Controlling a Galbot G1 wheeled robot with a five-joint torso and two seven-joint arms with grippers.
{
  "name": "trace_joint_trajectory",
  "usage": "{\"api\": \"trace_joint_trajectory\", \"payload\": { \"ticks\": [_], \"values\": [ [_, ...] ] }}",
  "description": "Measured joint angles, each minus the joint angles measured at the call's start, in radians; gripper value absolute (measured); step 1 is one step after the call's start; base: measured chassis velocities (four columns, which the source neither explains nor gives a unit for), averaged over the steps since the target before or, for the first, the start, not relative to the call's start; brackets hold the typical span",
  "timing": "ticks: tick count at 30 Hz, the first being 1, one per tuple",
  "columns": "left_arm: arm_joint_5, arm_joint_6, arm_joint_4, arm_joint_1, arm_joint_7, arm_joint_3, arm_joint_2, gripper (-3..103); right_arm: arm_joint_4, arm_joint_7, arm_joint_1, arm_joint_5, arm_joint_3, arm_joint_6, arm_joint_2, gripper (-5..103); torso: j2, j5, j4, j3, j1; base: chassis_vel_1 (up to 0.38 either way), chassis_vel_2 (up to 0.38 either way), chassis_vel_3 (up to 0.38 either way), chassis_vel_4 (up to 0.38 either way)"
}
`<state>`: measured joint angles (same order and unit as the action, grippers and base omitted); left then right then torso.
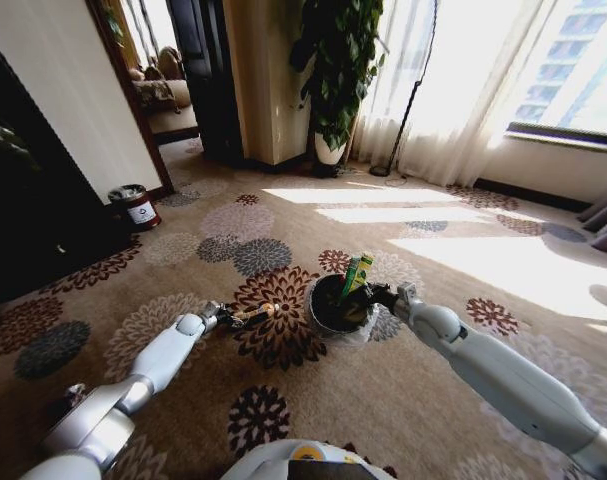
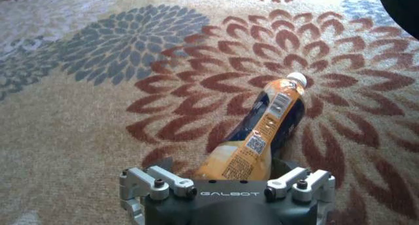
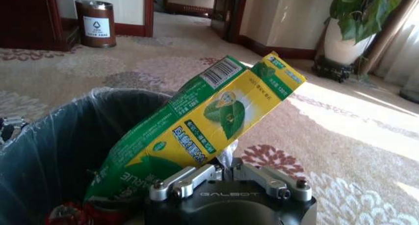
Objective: Pick up the trash from the ground and place it into the trash bin.
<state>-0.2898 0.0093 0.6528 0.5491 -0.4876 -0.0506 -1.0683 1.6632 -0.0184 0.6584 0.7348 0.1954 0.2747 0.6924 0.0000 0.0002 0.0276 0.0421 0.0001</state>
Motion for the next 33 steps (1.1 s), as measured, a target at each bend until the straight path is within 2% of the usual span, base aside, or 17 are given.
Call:
{"api": "trace_joint_trajectory", "payload": {
  "ticks": [2,5,7,8,10,11,14,15,19,23,25,26,27,29,30,33],
  "values": [
    [-0.002,0.001,-0.008,-0.002,-0.001,0.001,-0.006,100,-0.005,0.0,-0.008,0.001,0.006,0.0,0.002,3,0.0,-0.0001,0.0001,0.0,0.0,0.0,0.0,0.0,0.0],
    [-0.005,0.002,-0.029,-0.007,-0.008,0.001,-0.017,101,-0.017,0.0,-0.022,0.002,0.016,0.0,0.005,3,0.0,-0.0003,-0.0009,0.0,0.0,0.0,0.0,0.0,0.0],
    [-0.006,-0.003,-0.045,-0.01,-0.019,0.001,-0.022,93,-0.024,0.0,-0.027,0.002,0.021,0.0,0.013,3,0.0,-0.0001,-0.0012,0.0,0.0,0.0,0.0,0.0,0.0],
    [-0.006,-0.003,-0.045,-0.01,-0.019,0.001,-0.022,93,-0.024,0.0,-0.027,0.002,0.021,0.0,0.013,3,0.0,-0.0001,-0.0012,0.0,0.0,0.0,0.0,0.0,0.0],
    [-0.007,-0.004,-0.048,-0.009,-0.029,0.004,-0.021,82,-0.03,0.0,-0.031,0.002,0.026,-0.001,0.021,3,0.0,-0.0001,-0.0011,0.0,0.0,0.0,0.0,0.0,0.0],
    [-0.007,-0.004,-0.048,-0.009,-0.029,0.004,-0.021,82,-0.03,0.0,-0.031,0.002,0.026,-0.001,0.021,3,0.0,-0.0001,-0.0011,0.0,0.0,0.0,0.0,0.0,0.0],
    [-0.007,-0.007,-0.049,0.001,-0.041,0.016,-0.02,66,-0.045,0.0,-0.045,0.002,0.037,-0.004,0.036,3,0.0,0.0,-0.0005,0.0,0.0,0.0,0.0,0.0,0.0],
    [-0.007,-0.007,-0.049,0.001,-0.041,0.016,-0.02,66,-0.045,0.0,-0.045,0.002,0.037,-0.004,0.036,3,0.0,0.0,-0.0005,0.0,0.0,0.0,0.0,0.0,0.0],
    [-0.008,-0.009,-0.033,0.025,-0.047,0.037,-0.021,51,-0.06,0.0,-0.065,0.001,0.06,-0.006,0.051,3,0.0,0.0001,-0.0007,0.0,0.0,0.0,0.0,0.0,0.0],
    [-0.012,-0.006,-0.014,0.037,-0.038,0.043,-0.02,48,-0.066,0.0,-0.074,0.001,0.066,-0.007,0.055,3,0.0,-0.0001,-0.0007,0.0,0.0,0.0,0.0,0.0,0.0],
    [-0.056,-0.001,0.08,0.072,0.009,0.06,0.005,45,-0.079,0.0,-0.086,0.002,0.07,-0.008,0.057,3,0.0,-0.0017,-0.0007,0.0,0.0,0.0,0.0,0.0,0.0],
    [-0.056,-0.001,0.08,0.072,0.009,0.06,0.005,45,-0.079,0.0,-0.086,0.002,0.07,-0.008,0.057,3,0.0,-0.0017,-0.0007,0.0,0.0,0.0,0.0,0.0,0.0],
    [-0.083,-0.003,0.163,0.098,0.043,0.098,0.026,45,-0.088,0.0,-0.091,0.002,0.071,-0.009,0.058,3,0.0,-0.0004,-0.0009,0.0,0.0,0.0,0.0,0.0,0.0],
    [-0.115,-0.005,0.27,0.124,0.089,0.137,0.057,45,-0.093,0.0,-0.091,0.002,0.064,-0.01,0.055,3,0.0,0.0,-0.0007,0.0,0.0,0.0,0.0,0.0,0.0],
    [-0.115,-0.005,0.27,0.124,0.089,0.137,0.057,45,-0.093,0.0,-0.091,0.002,0.064,-0.01,0.055,3,0.0,0.0,-0.0007,0.0,0.0,0.0,0.0,0.0,0.0],
    [-0.148,-0.019,0.469,0.168,0.176,0.193,0.114,45,-0.097,0.001,-0.089,0.005,0.04,0.003,0.054,3,0.0,-0.0003,-0.0009,0.0,0.0,0.0,0.0,0.0,0.0]
  ]
}}
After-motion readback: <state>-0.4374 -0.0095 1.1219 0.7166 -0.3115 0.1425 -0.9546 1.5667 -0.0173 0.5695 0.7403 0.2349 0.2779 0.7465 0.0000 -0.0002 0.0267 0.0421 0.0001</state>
